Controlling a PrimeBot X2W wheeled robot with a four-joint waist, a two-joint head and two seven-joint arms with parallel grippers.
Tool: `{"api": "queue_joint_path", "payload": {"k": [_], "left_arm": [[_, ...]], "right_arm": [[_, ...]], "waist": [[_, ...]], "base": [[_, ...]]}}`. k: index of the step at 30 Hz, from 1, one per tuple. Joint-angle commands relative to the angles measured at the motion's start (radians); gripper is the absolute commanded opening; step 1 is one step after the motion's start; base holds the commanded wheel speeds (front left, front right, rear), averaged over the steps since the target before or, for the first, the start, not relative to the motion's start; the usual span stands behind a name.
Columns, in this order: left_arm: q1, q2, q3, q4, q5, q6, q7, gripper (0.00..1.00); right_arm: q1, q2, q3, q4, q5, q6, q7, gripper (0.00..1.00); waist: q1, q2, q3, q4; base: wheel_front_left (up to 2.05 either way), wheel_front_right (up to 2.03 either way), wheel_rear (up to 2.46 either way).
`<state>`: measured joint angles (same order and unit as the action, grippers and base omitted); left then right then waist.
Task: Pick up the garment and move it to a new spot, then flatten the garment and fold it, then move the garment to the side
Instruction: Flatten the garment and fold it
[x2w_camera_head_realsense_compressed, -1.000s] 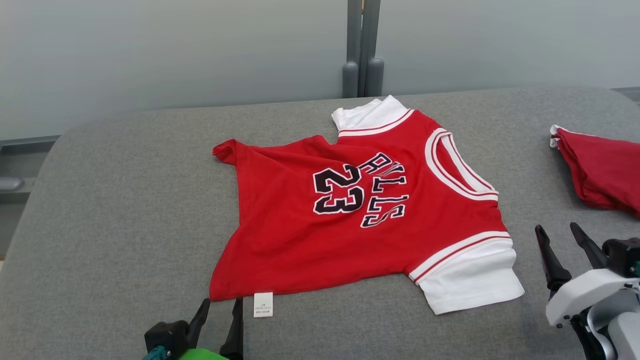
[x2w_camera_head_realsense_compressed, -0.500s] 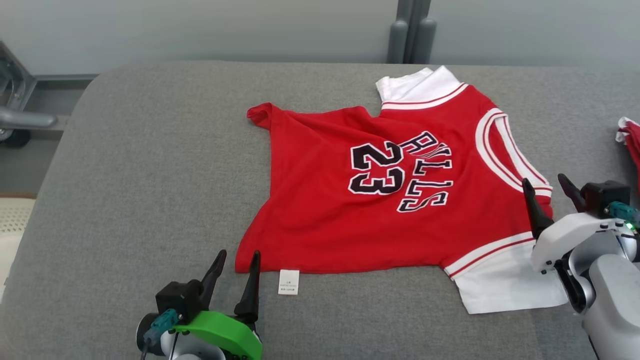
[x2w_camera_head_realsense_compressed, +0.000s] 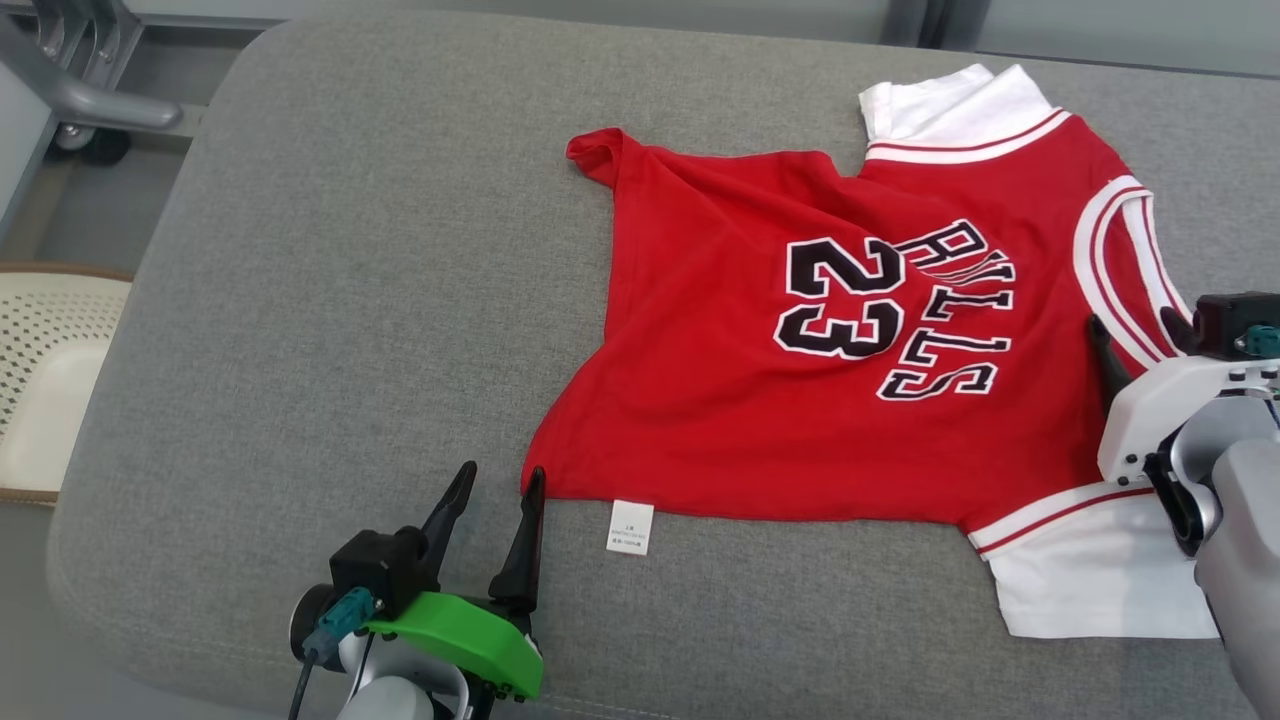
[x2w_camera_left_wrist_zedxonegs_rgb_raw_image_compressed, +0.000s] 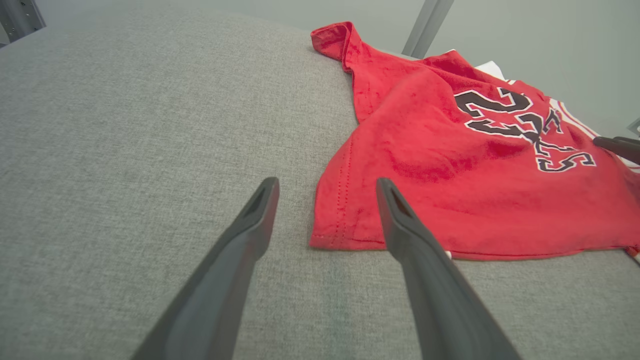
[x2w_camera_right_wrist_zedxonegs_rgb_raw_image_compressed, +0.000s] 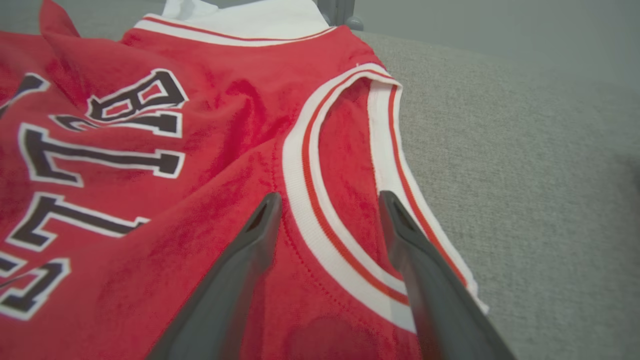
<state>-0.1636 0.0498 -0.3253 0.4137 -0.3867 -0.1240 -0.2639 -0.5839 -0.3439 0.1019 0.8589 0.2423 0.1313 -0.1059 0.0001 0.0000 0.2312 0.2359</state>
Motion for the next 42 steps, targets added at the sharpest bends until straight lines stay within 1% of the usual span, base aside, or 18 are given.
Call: {"api": "queue_joint_path", "payload": {"k": [1, 8, 13, 17, 21, 22, 23, 24, 29, 34, 35, 38, 42], "left_arm": [[-0.017, 0.002, -0.001, -0.006, -0.009, 0.001, 0.000, 1.00], [-0.018, 0.002, 0.005, 0.000, -0.011, 0.007, 0.000, 1.00], [-0.026, 0.002, -0.002, 0.005, -0.014, 0.006, 0.000, 1.00], [-0.034, 0.002, -0.009, 0.009, -0.018, 0.004, 0.000, 1.00], [-0.043, 0.002, -0.012, 0.011, -0.015, 0.003, 0.000, 1.00], [-0.045, 0.002, -0.012, 0.011, -0.013, 0.003, 0.000, 1.00], [-0.048, 0.002, -0.012, 0.010, -0.012, 0.002, 0.000, 1.00], [-0.050, 0.002, -0.012, 0.010, -0.012, 0.002, 0.000, 1.00], [-0.056, 0.002, -0.016, 0.003, -0.011, 0.001, 0.000, 1.00], [-0.062, 0.002, -0.033, -0.002, -0.012, -0.002, 0.000, 1.00], [-0.062, 0.002, -0.033, -0.002, -0.012, -0.002, 0.000, 1.00], [-0.069, 0.002, -0.045, -0.006, -0.008, -0.003, 0.000, 1.00], [-0.068, 0.002, -0.059, -0.007, -0.006, -0.005, 0.000, 1.00]], "right_arm": [[-0.013, -0.010, -0.010, 0.014, 0.002, -0.001, -0.008, 1.00], [-0.036, -0.036, -0.070, 0.094, -0.022, -0.001, -0.071, 1.00], [-0.062, -0.035, -0.120, 0.134, -0.048, -0.001, -0.105, 1.00], [-0.084, -0.026, -0.135, 0.166, -0.059, -0.001, -0.098, 1.00], [-0.115, -0.034, -0.123, 0.211, -0.085, -0.001, -0.056, 1.00], [-0.120, -0.035, -0.116, 0.222, -0.094, -0.001, -0.043, 0.81], [-0.124, -0.037, -0.116, 0.230, -0.097, -0.001, -0.039, 0.11], [-0.133, -0.041, -0.117, 0.234, -0.102, -0.001, -0.041, 0.00], [-0.184, -0.080, -0.143, 0.243, -0.136, -0.002, -0.067, 0.00], [-0.250, -0.120, -0.193, 0.249, -0.210, -0.002, -0.090, 0.00], [-0.250, -0.120, -0.193, 0.249, -0.210, -0.002, -0.090, 0.00], [-0.286, -0.133, -0.226, 0.255, -0.263, -0.002, -0.085, 0.00], [-0.315, -0.130, -0.281, 0.258, -0.337, -0.002, -0.080, 0.00]], "waist": [[-0.0001, 0.0000, 0.027, 0.027], [-0.0001, 0.0000, 0.039, 0.029], [-0.0001, 0.0000, 0.054, 0.017], [-0.0001, 0.0000, 0.069, 0.016], [-0.0001, 0.0000, 0.093, 0.025], [-0.0001, 0.0000, 0.097, 0.028], [-0.0001, 0.0000, 0.100, 0.031], [-0.0001, 0.0000, 0.104, 0.034], [-0.0001, 0.0000, 0.121, 0.050], [-0.0001, 0.0000, 0.134, 0.082], [-0.0001, 0.0000, 0.134, 0.082], [-0.0001, 0.0000, 0.144, 0.100], [-0.0001, 0.0000, 0.146, 0.118]], "base": [[0.00, 0.00, 0.00], [0.00, 0.00, 0.00], [0.00, 0.00, 0.00], [0.00, 0.00, 0.00], [0.00, 0.00, 0.00], [0.00, 0.00, 0.00], [0.00, 0.00, 0.00], [0.00, 0.00, 0.00], [0.00, 0.00, 0.00], [0.00, 0.00, 0.00], [0.00, 0.00, 0.00], [0.00, 0.00, 0.00], [0.00, 0.00, 0.00]]}}
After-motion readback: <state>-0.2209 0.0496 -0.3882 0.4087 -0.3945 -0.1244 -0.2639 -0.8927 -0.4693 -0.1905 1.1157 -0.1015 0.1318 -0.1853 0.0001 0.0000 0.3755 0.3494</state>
